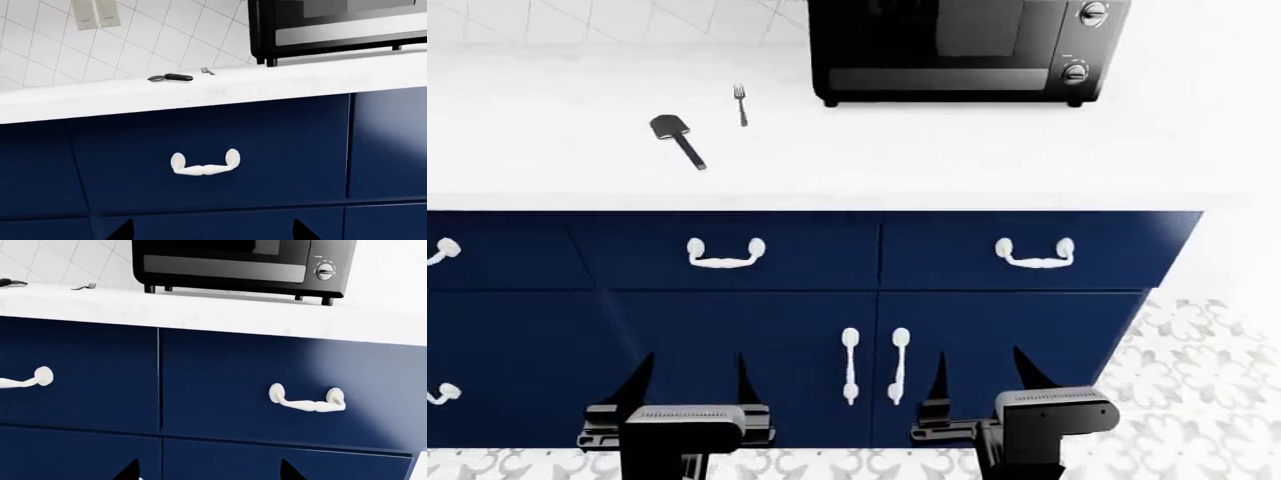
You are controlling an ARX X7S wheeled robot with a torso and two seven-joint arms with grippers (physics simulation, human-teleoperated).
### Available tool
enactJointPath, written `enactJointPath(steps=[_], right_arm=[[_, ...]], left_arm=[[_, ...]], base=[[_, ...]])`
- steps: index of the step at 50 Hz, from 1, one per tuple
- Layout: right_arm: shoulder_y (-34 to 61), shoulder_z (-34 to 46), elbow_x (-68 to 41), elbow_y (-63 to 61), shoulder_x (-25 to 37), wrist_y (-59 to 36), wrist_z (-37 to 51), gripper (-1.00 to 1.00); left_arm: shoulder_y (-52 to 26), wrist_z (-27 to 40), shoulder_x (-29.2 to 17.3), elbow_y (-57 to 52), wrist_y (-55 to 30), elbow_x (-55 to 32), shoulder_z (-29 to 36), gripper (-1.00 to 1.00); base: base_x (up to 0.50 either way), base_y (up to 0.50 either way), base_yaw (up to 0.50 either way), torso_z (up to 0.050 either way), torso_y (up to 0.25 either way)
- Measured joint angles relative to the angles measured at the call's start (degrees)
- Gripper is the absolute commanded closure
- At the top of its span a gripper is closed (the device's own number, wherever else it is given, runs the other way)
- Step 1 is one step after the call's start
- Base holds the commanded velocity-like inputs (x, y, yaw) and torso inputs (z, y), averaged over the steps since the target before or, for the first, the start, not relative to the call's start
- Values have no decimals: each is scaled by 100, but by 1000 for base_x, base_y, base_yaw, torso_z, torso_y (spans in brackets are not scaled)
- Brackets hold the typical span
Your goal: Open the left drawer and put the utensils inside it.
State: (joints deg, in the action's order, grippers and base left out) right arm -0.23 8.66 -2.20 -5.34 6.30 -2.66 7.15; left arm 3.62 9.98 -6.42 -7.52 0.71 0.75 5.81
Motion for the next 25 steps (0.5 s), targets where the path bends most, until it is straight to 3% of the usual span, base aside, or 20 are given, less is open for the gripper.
enactJointPath(steps=[25], right_arm=[[29, 161, -78, 7, 122, -21, 151, -100]], left_arm=[[-28, 300, -121, 125, 199, 89, 143, -100]], base=[[0, 500, 0, 0, 0]])
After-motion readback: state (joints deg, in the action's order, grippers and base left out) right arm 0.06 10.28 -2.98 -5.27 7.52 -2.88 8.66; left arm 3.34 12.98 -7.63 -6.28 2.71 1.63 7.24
